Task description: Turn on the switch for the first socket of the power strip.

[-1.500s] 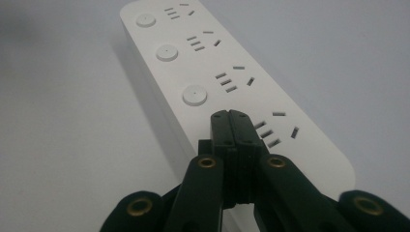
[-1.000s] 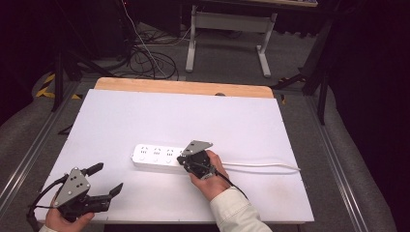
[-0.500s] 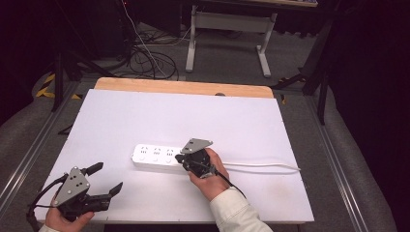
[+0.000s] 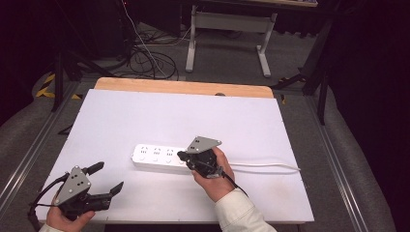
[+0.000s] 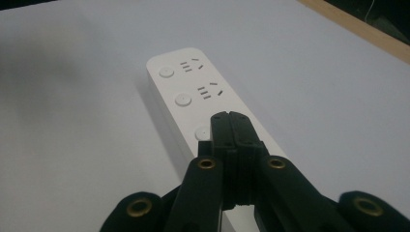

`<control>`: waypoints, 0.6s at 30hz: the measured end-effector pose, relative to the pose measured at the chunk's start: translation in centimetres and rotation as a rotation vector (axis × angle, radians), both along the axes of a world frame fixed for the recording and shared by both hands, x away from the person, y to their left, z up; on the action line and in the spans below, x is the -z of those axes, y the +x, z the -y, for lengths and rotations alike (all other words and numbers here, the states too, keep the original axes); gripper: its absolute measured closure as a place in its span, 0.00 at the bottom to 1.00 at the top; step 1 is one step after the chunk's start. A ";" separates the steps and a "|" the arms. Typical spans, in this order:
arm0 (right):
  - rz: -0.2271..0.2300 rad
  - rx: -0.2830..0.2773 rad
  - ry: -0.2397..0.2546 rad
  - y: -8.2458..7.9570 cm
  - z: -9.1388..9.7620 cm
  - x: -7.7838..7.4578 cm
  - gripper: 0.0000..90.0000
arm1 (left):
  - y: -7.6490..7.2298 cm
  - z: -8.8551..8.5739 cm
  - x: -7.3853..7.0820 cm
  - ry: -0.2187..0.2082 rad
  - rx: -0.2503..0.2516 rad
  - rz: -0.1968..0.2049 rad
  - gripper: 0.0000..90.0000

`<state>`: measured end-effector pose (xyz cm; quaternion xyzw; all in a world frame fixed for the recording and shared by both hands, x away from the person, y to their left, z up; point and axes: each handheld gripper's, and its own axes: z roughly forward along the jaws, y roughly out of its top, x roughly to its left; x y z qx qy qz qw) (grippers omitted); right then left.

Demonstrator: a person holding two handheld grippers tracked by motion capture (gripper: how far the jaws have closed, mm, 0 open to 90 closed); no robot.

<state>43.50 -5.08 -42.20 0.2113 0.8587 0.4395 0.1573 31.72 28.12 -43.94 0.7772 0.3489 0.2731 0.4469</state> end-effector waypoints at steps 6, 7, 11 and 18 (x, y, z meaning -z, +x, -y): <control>0.024 -0.007 -0.005 -0.2 0.1 -0.8 1.00 | -0.1 0.0 0.0 0.000 -0.003 0.002 0.18; 0.038 -0.009 -0.027 -0.2 0.1 -0.8 1.00 | 0.0 0.0 0.0 0.000 -0.001 0.001 0.18; 0.045 -0.017 -0.021 -0.3 0.2 -1.0 0.96 | 0.0 0.0 0.0 0.004 0.001 0.001 0.18; 0.058 -0.035 0.011 -0.5 0.8 -1.9 0.68 | -0.1 0.0 0.0 -0.001 -0.004 0.003 0.18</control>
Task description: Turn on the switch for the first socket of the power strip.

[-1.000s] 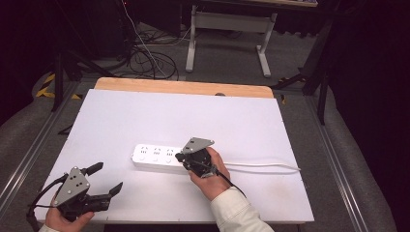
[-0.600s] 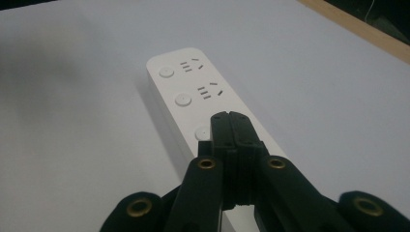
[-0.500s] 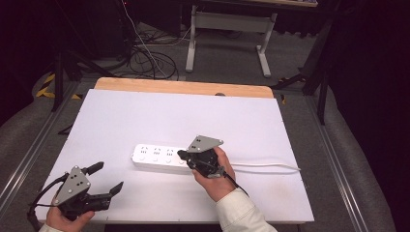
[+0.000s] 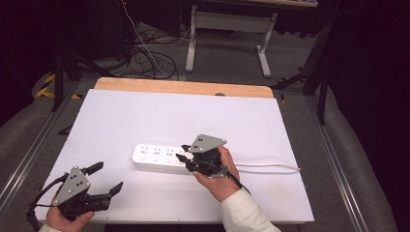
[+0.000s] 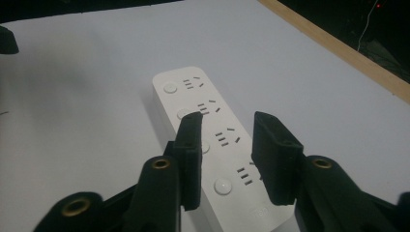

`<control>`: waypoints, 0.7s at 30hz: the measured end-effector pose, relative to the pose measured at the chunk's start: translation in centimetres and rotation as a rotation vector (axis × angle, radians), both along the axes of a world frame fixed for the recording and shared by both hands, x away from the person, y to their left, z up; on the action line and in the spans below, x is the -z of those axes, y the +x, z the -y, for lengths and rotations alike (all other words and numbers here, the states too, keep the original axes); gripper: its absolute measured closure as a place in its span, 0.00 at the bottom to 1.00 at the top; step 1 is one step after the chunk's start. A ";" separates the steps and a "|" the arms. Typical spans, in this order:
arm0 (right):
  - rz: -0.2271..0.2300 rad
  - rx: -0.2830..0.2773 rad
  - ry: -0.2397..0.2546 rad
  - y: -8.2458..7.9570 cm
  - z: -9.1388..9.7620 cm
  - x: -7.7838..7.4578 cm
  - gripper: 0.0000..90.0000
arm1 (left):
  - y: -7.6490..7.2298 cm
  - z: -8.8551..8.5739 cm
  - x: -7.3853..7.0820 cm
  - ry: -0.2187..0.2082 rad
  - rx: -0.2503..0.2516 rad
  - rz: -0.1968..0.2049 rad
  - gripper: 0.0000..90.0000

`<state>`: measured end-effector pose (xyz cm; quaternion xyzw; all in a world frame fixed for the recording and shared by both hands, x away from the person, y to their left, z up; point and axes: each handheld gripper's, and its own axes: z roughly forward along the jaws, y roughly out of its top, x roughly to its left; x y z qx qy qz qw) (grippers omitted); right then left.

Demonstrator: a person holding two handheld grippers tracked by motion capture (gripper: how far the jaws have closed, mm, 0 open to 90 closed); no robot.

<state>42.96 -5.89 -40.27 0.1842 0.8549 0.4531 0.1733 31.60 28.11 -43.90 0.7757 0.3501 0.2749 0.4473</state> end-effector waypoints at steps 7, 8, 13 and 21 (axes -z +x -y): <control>0.008 0.002 0.014 -0.6 1.5 -1.3 0.51 | 0.0 0.0 -0.1 0.002 0.002 0.006 0.18; 0.011 0.004 0.014 -0.6 1.7 -1.5 0.50 | 0.0 -0.1 -0.1 0.001 0.002 0.008 0.18; 0.042 0.015 0.009 -1.1 3.0 -2.4 0.39 | 0.0 0.0 -0.1 0.000 0.002 0.007 0.18; 0.035 0.053 0.048 -1.8 5.3 -3.1 0.34 | -0.1 -0.1 -0.2 -0.006 0.000 0.010 0.18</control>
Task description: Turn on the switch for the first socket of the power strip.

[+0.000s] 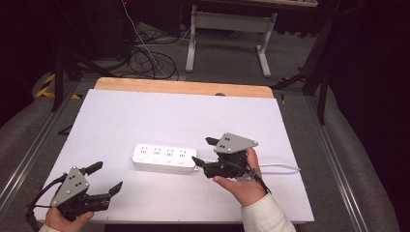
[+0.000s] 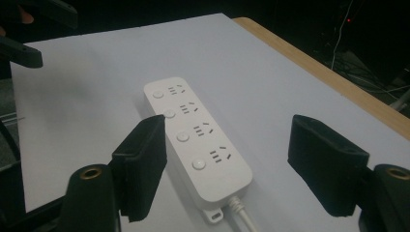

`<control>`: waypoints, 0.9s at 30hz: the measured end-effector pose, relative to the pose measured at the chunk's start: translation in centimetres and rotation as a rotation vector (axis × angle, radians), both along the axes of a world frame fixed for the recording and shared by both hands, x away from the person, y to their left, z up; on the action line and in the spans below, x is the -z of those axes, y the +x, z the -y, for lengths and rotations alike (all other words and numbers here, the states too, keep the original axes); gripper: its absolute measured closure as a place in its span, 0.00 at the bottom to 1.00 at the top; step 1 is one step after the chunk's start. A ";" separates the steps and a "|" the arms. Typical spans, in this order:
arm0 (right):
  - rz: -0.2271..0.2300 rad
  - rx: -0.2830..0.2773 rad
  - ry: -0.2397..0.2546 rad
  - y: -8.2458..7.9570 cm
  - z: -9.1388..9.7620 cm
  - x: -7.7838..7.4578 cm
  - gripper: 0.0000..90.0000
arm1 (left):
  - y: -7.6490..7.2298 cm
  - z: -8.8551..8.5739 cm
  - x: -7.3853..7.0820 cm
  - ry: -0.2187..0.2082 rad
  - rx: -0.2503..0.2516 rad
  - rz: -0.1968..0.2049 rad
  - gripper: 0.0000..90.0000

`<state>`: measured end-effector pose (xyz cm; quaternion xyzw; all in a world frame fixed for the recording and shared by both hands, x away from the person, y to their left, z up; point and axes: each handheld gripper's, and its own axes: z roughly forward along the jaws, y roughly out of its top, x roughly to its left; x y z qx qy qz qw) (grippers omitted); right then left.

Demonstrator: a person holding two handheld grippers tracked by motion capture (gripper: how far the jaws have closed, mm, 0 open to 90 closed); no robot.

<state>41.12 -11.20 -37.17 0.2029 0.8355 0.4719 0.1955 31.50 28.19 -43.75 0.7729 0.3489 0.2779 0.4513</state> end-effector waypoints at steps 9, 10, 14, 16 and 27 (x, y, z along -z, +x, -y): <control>-0.021 0.041 0.032 -0.5 3.7 0.4 0.34 | 0.0 0.0 0.0 -0.007 0.003 0.002 0.18; -0.026 0.046 0.032 -0.6 4.1 0.5 0.34 | 0.0 0.0 0.0 -0.008 0.004 0.003 0.18; -0.033 0.061 0.050 -0.9 5.7 0.9 0.33 | 0.0 -0.1 -0.1 -0.014 0.007 0.001 0.18; -0.027 0.057 0.057 -1.0 6.4 1.1 0.31 | -0.1 0.0 -0.1 -0.016 0.005 0.002 0.18; -0.057 0.079 0.077 -1.6 9.2 3.1 0.23 | -0.1 0.0 -0.1 -0.020 0.008 0.003 0.18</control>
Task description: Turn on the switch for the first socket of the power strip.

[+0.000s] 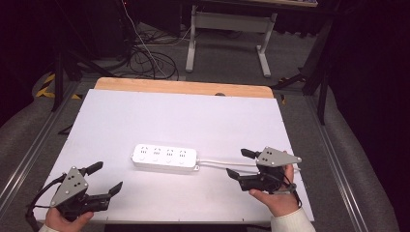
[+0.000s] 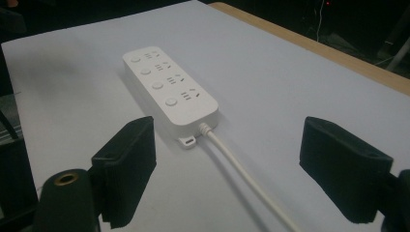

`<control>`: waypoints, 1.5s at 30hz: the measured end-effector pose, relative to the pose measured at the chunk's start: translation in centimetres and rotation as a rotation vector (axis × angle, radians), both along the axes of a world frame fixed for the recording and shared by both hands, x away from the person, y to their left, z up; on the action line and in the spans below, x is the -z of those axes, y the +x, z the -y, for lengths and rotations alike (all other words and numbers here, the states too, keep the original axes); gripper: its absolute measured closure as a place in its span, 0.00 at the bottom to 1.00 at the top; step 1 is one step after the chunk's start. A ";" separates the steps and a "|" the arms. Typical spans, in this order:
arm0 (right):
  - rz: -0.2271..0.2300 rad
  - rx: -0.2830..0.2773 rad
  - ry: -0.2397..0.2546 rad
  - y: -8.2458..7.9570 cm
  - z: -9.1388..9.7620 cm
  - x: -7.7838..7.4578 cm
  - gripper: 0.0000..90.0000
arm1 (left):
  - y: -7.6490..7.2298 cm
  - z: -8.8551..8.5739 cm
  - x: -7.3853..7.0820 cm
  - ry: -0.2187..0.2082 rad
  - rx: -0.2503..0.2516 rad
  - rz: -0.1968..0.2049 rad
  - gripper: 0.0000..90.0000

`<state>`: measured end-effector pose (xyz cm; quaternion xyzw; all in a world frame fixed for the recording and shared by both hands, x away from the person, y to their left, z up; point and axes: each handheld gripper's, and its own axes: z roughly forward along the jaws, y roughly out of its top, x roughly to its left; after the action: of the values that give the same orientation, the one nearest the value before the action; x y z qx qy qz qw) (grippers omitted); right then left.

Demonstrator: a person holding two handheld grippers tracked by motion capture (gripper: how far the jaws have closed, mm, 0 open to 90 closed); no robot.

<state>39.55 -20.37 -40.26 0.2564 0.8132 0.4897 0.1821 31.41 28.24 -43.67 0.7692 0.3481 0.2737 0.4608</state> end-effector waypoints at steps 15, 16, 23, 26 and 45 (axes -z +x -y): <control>-0.054 0.024 0.003 -0.4 2.4 4.0 0.20 | 0.0 0.1 0.0 -0.001 -0.002 -0.002 0.18; -0.058 0.028 0.001 -0.4 2.6 4.3 0.20 | -0.1 0.1 0.0 0.001 0.000 -0.001 0.18; -0.088 0.045 -0.021 -0.5 3.1 6.0 0.20 | -0.1 0.0 0.0 0.001 0.001 -0.003 0.18; -0.101 0.049 -0.023 -0.6 3.3 6.6 0.20 | -0.1 0.0 0.0 0.001 0.001 -0.001 0.18; -0.114 0.076 -0.039 -1.1 4.1 7.8 0.19 | 0.0 -0.3 0.7 -0.023 0.023 -0.025 0.16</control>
<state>38.45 -24.47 -48.02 0.3108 0.8213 0.4513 0.1589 31.40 28.57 -44.34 0.7713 0.3478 0.2548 0.4683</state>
